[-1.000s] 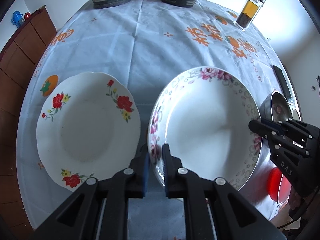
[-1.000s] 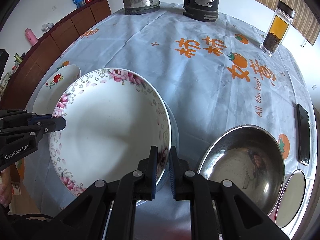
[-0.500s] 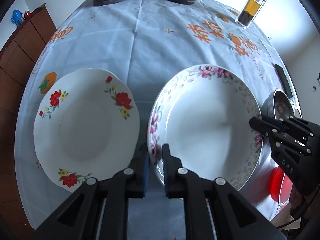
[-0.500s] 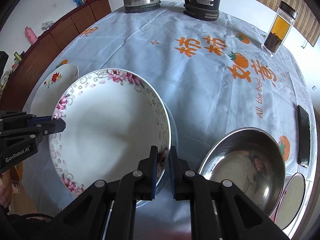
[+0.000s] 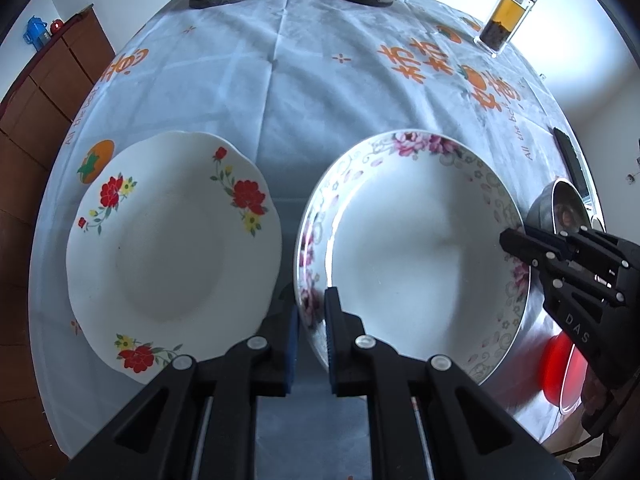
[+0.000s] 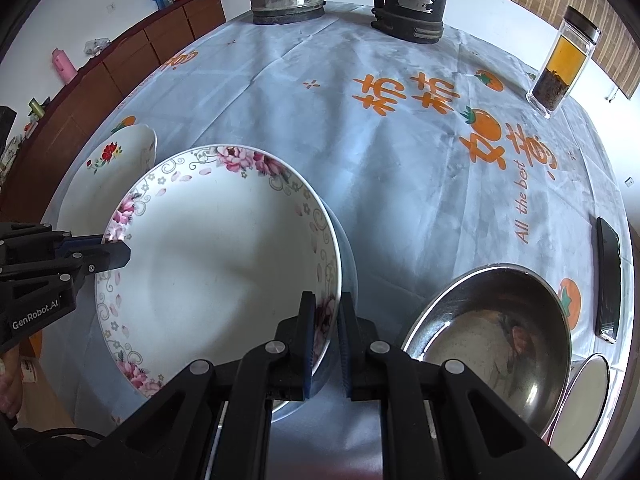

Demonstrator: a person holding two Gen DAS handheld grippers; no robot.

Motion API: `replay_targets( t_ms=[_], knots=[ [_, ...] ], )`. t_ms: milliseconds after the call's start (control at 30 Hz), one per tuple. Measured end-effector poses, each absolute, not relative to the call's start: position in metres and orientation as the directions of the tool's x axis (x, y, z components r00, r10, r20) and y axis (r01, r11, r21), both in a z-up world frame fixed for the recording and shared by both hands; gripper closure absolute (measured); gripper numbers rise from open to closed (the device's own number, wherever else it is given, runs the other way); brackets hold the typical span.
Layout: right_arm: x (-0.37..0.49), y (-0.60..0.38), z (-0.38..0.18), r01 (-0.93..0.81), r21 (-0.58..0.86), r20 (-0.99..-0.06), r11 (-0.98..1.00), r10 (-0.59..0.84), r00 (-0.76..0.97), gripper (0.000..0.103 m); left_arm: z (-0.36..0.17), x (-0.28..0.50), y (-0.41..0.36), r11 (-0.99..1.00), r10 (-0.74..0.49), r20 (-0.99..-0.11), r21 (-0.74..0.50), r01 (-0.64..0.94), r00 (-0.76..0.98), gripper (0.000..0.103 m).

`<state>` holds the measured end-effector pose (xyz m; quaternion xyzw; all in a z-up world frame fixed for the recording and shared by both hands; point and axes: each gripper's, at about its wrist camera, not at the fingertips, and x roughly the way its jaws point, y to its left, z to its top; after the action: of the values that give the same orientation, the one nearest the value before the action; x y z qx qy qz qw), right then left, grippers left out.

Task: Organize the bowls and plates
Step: 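Lower the pink-floral plate onto the blue-patterned plate with both grippers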

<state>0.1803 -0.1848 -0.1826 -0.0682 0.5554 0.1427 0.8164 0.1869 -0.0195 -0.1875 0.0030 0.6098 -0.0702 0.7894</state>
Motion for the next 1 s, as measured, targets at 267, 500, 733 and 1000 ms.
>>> replay_targets(
  t_ms=[267, 500, 733, 1000],
  knots=[
    [0.1822, -0.1819, -0.1828, -0.326, 0.022, -0.925, 0.945, 0.143, 0.352, 0.091, -0.1878, 0.1851, -0.0204, 0.991, -0.101, -0.963, -0.075, 0.113, 0.248, 0.094],
    [0.1831, -0.1795, -0.1832, -0.340, 0.007, -0.925, 0.941, 0.135, 0.356, 0.091, -0.1869, 0.1820, -0.0217, 0.992, -0.082, -0.961, -0.053, 0.114, 0.264, 0.094],
    [0.1834, -0.1771, -0.1844, -0.353, -0.007, -0.925, 0.936, 0.128, 0.357, 0.090, -0.1856, 0.1800, -0.0209, 0.993, -0.074, -0.959, -0.045, 0.109, 0.274, 0.094],
    [0.1842, -0.1761, -0.1851, -0.363, -0.010, -0.928, 0.932, 0.126, 0.349, 0.090, -0.1854, 0.1793, -0.0210, 0.993, -0.072, -0.958, -0.044, 0.107, 0.278, 0.093]
  ],
)
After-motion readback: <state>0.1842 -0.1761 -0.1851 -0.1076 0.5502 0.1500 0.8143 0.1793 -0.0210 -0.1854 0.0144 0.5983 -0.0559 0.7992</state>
